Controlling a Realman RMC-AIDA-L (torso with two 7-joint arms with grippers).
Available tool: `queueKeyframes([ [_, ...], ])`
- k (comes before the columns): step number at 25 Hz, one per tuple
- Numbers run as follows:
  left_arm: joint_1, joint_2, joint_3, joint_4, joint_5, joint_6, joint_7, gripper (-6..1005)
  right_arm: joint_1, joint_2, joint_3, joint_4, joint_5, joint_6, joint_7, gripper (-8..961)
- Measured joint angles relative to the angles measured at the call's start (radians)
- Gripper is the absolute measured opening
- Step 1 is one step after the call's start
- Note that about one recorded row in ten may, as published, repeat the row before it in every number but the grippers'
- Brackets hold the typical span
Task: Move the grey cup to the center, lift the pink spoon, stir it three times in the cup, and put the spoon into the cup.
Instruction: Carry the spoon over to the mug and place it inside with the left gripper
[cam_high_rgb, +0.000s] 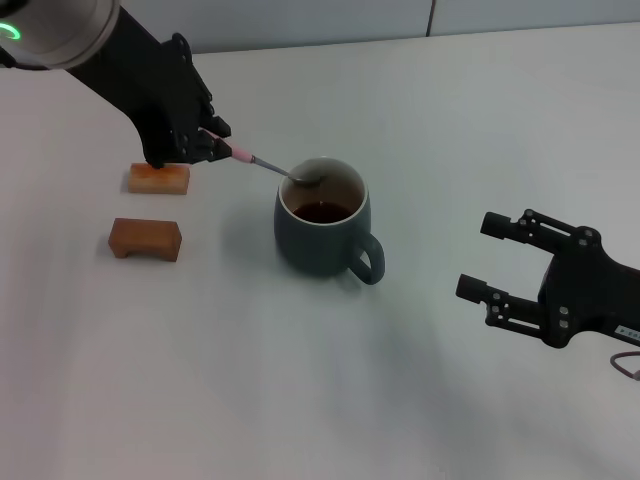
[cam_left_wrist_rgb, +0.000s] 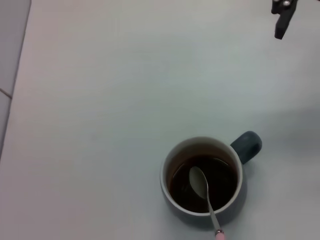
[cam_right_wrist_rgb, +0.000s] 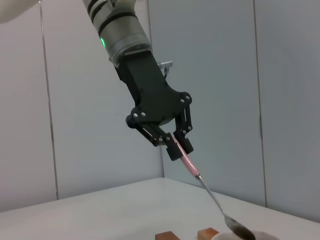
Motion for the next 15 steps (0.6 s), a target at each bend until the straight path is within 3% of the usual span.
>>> queueKeyframes([
  [15,-0.040,-0.006,0.095,-0.065,0.047,-0.052,-0.005,131,0.003,0.000,0.000,0.000,0.000,-0.003,0.000,754],
])
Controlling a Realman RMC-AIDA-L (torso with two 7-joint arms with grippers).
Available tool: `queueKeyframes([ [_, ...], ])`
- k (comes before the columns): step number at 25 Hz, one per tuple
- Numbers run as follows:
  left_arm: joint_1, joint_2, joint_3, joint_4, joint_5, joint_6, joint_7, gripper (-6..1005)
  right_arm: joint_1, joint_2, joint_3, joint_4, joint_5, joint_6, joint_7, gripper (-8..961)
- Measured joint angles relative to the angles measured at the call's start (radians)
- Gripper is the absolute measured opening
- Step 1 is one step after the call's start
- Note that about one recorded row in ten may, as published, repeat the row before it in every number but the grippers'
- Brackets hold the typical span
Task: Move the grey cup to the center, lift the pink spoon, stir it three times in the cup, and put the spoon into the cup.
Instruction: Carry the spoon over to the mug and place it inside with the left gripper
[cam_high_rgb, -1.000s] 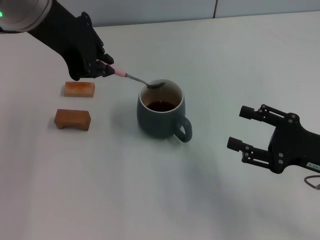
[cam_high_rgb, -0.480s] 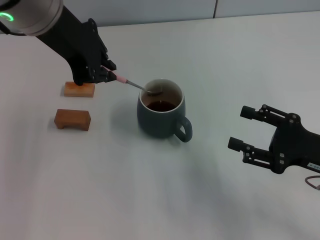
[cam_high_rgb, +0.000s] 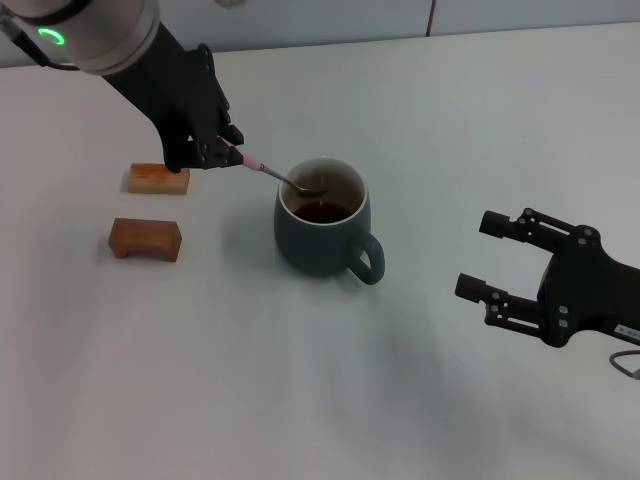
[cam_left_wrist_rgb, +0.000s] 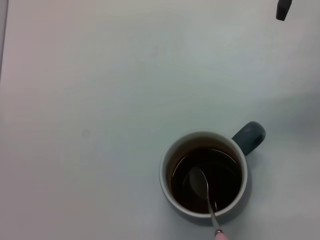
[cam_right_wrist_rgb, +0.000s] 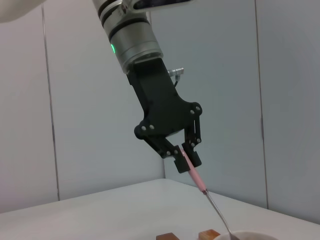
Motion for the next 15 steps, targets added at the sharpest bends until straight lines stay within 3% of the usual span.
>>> queueKeyframes([
  [15,-0.029,0.000,0.054,-0.077,0.014,-0.052,0.001,132,-0.002,0.000,-0.003,0.000,0.000,0.000,0.000,754],
])
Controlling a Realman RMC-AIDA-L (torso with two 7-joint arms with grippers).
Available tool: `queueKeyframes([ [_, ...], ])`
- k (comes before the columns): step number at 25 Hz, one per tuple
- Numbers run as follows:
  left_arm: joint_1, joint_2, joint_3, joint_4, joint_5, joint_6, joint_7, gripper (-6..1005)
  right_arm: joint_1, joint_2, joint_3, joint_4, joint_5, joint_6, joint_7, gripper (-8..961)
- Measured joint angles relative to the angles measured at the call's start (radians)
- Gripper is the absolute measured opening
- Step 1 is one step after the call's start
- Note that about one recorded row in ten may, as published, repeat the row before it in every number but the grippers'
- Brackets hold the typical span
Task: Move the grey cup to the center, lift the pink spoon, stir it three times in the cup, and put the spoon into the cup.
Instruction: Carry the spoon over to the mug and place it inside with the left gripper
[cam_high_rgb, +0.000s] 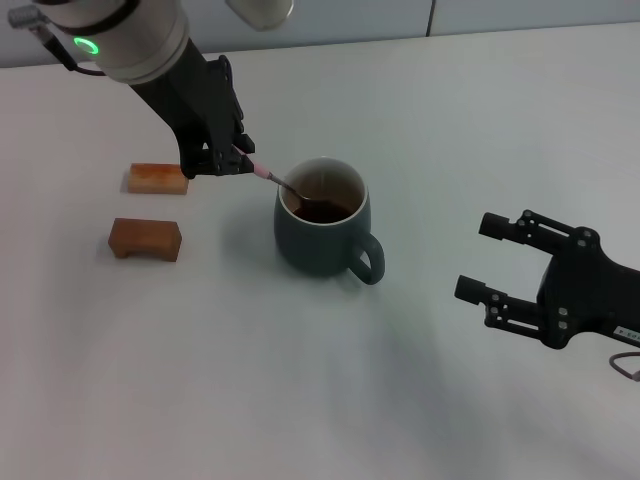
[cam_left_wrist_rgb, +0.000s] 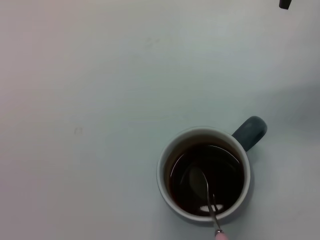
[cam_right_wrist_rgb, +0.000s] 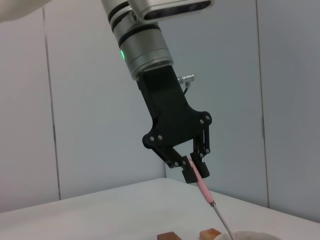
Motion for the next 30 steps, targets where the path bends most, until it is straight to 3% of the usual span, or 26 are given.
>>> queueKeyframes([
  [11,-0.010,-0.001,0.100,0.013,-0.048,-0.014,-0.058,131,0.001,0.000,-0.004,0.001,0.000,0.006,-0.004,754],
  [30,-0.008,0.000,0.099,0.039,0.025,0.003,-0.064,131,0.008,0.000,-0.004,0.014,0.000,0.009,-0.009,754],
])
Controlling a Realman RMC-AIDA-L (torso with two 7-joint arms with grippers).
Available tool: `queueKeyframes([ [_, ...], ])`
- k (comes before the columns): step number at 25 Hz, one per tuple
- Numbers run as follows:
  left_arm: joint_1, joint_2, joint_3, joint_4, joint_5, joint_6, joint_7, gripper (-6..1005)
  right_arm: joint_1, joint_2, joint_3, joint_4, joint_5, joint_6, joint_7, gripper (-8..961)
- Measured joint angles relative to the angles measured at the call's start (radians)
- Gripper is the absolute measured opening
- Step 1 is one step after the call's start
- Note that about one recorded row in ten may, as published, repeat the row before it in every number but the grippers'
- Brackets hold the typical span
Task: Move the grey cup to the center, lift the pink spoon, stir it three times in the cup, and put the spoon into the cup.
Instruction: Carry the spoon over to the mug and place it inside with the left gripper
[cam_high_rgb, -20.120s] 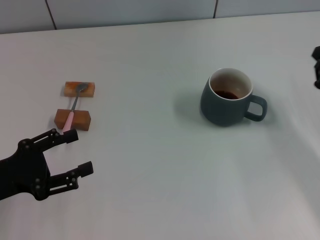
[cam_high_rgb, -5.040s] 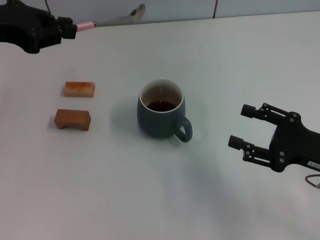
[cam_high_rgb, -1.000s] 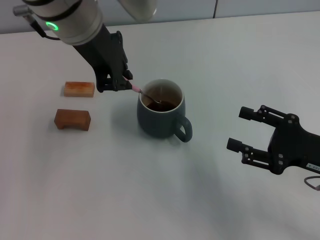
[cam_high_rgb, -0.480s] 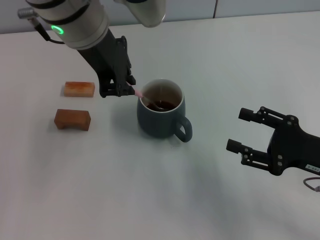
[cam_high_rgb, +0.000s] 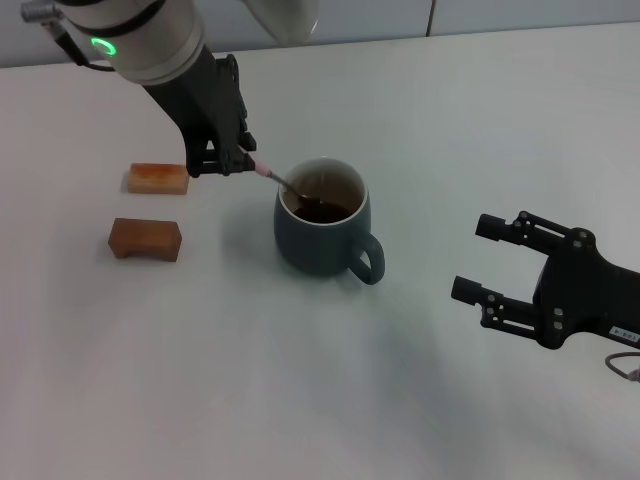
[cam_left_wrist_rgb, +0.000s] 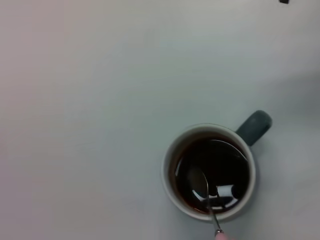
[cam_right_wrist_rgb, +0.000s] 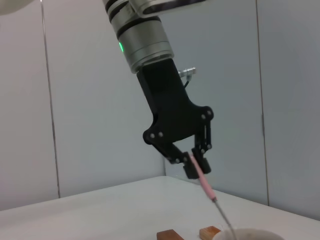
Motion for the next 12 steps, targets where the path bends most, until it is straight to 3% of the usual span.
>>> queueKeyframes([
  [12,-0.009,-0.001,0.020,-0.001,-0.040,-0.011,-0.011,132,0.000,-0.001,0.000,0.000,0.000,0.000,0.000,755],
])
